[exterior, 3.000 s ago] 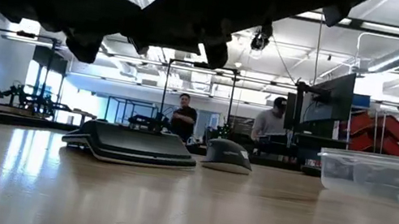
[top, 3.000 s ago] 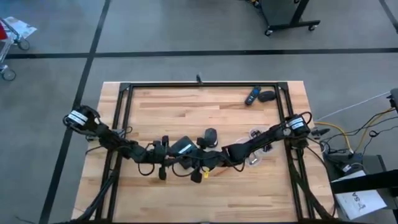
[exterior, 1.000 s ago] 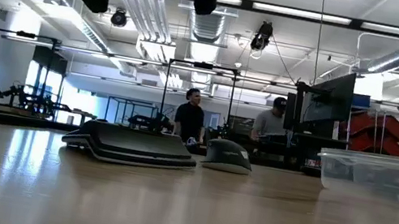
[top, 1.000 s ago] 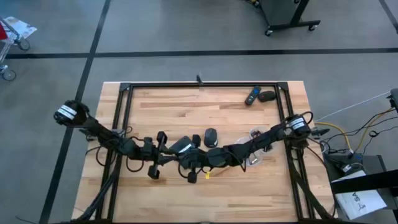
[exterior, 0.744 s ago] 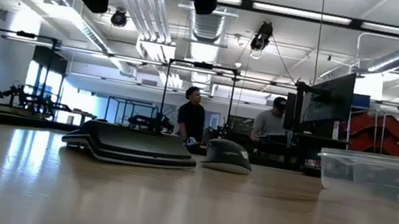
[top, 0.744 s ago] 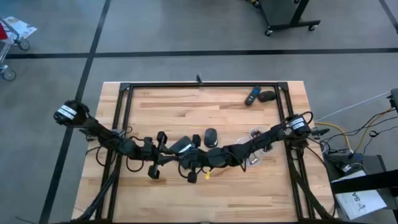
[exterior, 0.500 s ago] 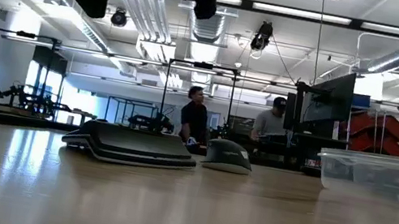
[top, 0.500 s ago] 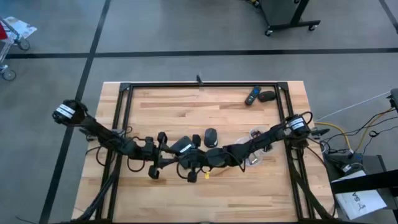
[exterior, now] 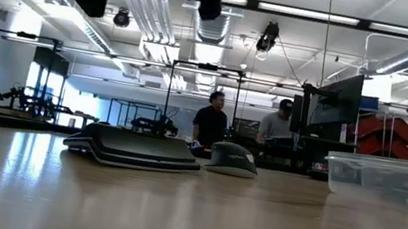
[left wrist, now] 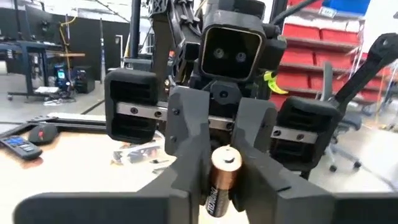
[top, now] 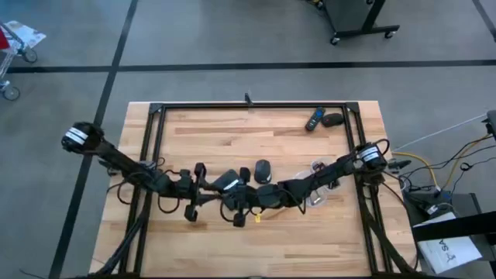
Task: Insert battery
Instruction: Insert the brown battery into the calculator battery compartment
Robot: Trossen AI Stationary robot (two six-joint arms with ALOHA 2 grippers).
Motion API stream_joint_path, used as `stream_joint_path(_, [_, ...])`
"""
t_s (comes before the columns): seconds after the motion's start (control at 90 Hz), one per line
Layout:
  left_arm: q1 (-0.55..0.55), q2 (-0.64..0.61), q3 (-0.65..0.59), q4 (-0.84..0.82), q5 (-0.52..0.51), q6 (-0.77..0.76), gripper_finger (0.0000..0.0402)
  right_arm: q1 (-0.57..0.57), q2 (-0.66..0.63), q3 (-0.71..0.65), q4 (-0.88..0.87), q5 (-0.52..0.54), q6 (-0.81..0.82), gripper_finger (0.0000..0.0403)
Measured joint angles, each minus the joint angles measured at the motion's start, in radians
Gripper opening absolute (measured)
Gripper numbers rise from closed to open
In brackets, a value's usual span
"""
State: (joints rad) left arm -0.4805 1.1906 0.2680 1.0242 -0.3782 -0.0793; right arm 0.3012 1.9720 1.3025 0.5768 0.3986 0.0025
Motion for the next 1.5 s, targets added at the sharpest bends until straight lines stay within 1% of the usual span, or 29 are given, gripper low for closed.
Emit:
stream_joint_path(0.122, [0.0, -0.007, 0.0, -0.002, 0.002, 0.012, 0.0037, 0.0, 0.0, 0.0, 0.002, -0.001, -0.001, 0.0035])
stream_joint_path(0.3, [0.0, -0.009, 0.0, -0.001, 0.002, 0.012, 0.005, 0.0, 0.0, 0.0, 0.005, -0.002, -0.004, 0.0035])
stream_joint_path(0.411, [0.0, -0.006, -0.001, 0.001, -0.001, 0.02, 0.0035, 0.0, 0.0, 0.0, 0.003, -0.002, -0.018, 0.0036])
stream_joint_path(0.456, [0.0, -0.006, -0.001, 0.001, -0.001, 0.023, 0.003, 0.0, 0.0, 0.0, 0.004, -0.003, -0.019, 0.0042])
stream_joint_path(0.733, [0.001, -0.013, 0.001, -0.01, -0.005, 0.033, 0.003, 0.0, 0.0, 0.0, -0.023, -0.01, -0.018, 0.01])
stream_joint_path(0.822, [0.001, -0.013, 0.022, -0.055, -0.008, 0.034, 0.003, 0.0, -0.007, 0.002, -0.073, -0.009, -0.014, 0.0115])
stream_joint_path(0.878, [0.001, -0.017, 0.048, -0.125, -0.007, 0.027, 0.003, 0.002, -0.028, 0.002, -0.151, -0.009, 0.018, 0.0124])
stream_joint_path(0.944, [-0.001, -0.025, 0.096, -0.251, -0.008, 0.004, 0.003, 0.001, -0.064, 0.002, -0.282, -0.008, 0.068, 0.0135])
stream_joint_path(1.1, [0.005, -0.019, 0.243, -0.596, -0.042, -0.07, 0.003, 0.0, -0.165, 0.002, -0.693, -0.002, 0.194, 0.0157])
stream_joint_path(1.233, [0.045, 0.025, 0.355, -0.817, -0.05, -0.189, 0.0029, 0.001, -0.222, 0.002, -1.036, 0.037, 0.343, 0.0164])
stream_joint_path(1.289, [0.063, 0.058, 0.388, -0.87, -0.05, -0.229, 0.0029, 0.005, -0.236, 0.002, -1.154, 0.058, 0.407, 0.0163])
stream_joint_path(1.356, [0.082, 0.104, 0.42, -0.889, -0.046, -0.262, 0.0029, 0.01, -0.242, 0.001, -1.266, 0.094, 0.473, 0.0158])
stream_joint_path(1.5, [0.119, 0.218, 0.479, -0.91, -0.005, -0.281, 0.0033, 0.03, -0.24, -0.003, -1.399, 0.23, 0.644, 0.0144])
